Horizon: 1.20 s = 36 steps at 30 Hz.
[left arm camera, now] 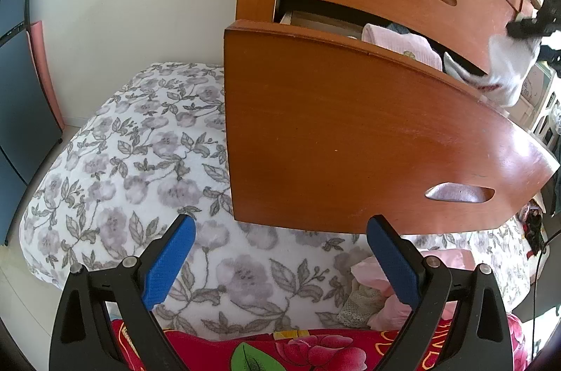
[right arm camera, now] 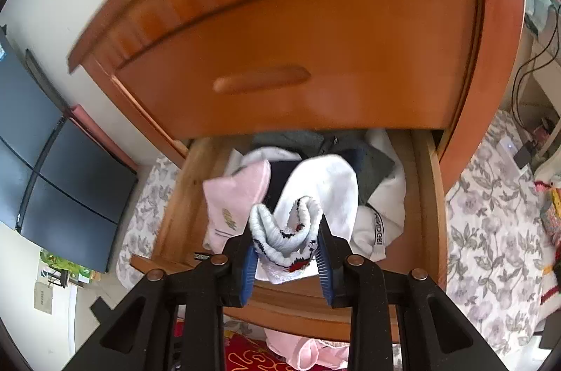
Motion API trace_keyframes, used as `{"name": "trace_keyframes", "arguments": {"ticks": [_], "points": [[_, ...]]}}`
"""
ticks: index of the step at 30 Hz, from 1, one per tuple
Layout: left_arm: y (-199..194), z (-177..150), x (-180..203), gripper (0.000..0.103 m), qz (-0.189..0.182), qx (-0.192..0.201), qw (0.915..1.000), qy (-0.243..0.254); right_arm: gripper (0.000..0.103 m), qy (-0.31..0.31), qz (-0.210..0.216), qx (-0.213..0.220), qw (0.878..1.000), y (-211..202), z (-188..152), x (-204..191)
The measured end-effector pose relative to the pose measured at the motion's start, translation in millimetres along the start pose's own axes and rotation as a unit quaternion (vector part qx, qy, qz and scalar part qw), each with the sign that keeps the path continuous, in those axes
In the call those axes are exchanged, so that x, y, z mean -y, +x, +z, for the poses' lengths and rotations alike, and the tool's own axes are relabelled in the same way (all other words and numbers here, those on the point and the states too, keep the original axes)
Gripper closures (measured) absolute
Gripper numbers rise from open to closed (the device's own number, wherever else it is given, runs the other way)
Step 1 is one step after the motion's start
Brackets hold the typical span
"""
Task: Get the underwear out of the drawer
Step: 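Lift the white sock up out of the drawer with the right gripper, then lower the white sock onto the bedspread and open the right gripper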
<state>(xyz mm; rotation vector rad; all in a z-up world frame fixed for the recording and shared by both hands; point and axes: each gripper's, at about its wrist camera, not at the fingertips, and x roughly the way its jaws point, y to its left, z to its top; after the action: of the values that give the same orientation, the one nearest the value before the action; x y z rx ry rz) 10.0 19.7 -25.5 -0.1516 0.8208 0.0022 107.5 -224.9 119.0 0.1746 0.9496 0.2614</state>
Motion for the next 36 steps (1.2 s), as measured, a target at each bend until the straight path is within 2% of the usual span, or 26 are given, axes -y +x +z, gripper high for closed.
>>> {"name": "trace_keyframes", "arguments": {"ticks": [8, 18, 24, 36], "points": [[-0.2, -1.1, 0.0, 0.005, 0.002, 0.000, 1.0000, 0.000, 0.072, -0.013, 0.009, 0.052, 0.999, -44.6, 6.4, -13.3], [-1.9, -1.1, -0.3, 0.005, 0.005, -0.001, 1.0000, 0.000, 0.072, -0.033, 0.027, 0.096, 0.994, -80.6, 3.9, -31.2], [-0.9, -0.1, 1.5, 0.005, 0.009, -0.004, 0.9999, 0.003, 0.072, -0.059, 0.055, 0.127, 0.989, -111.1, -3.1, -48.2], [2.2, 0.4, 6.8, 0.005, 0.023, -0.008, 0.9996, 0.017, 0.072, -0.077, 0.119, 0.139, 0.980, -133.3, -36.7, -45.6]]}}
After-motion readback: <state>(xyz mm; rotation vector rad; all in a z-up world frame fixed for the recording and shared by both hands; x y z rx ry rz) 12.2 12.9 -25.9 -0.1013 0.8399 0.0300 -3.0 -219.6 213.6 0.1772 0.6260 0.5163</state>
